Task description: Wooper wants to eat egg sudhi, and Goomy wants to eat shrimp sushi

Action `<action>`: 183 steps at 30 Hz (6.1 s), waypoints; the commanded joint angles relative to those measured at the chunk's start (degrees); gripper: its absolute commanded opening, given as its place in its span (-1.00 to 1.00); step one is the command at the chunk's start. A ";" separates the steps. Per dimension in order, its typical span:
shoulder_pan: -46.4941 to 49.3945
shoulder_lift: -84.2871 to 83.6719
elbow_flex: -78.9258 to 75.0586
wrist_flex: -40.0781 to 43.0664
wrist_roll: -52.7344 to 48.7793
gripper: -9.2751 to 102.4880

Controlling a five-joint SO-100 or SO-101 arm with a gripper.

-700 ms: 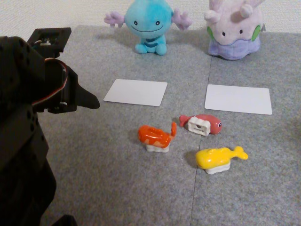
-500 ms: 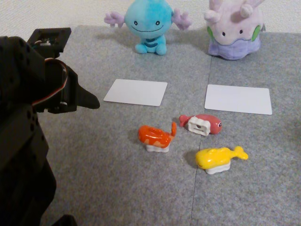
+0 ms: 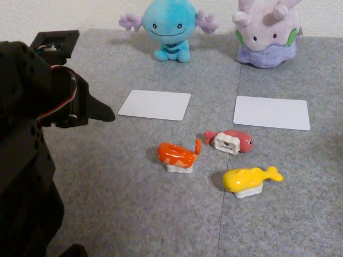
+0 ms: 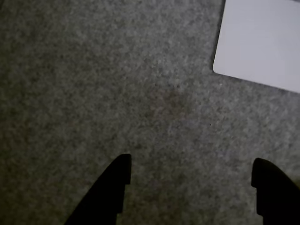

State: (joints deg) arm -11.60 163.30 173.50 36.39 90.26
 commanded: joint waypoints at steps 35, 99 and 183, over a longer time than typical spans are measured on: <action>38.58 -8.88 -38.50 30.50 -4.57 -0.30; 61.52 -66.71 -48.43 8.35 -0.53 -0.31; 21.71 -70.05 -73.39 18.46 4.57 -0.77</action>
State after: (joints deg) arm 10.02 95.10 103.10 57.74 95.45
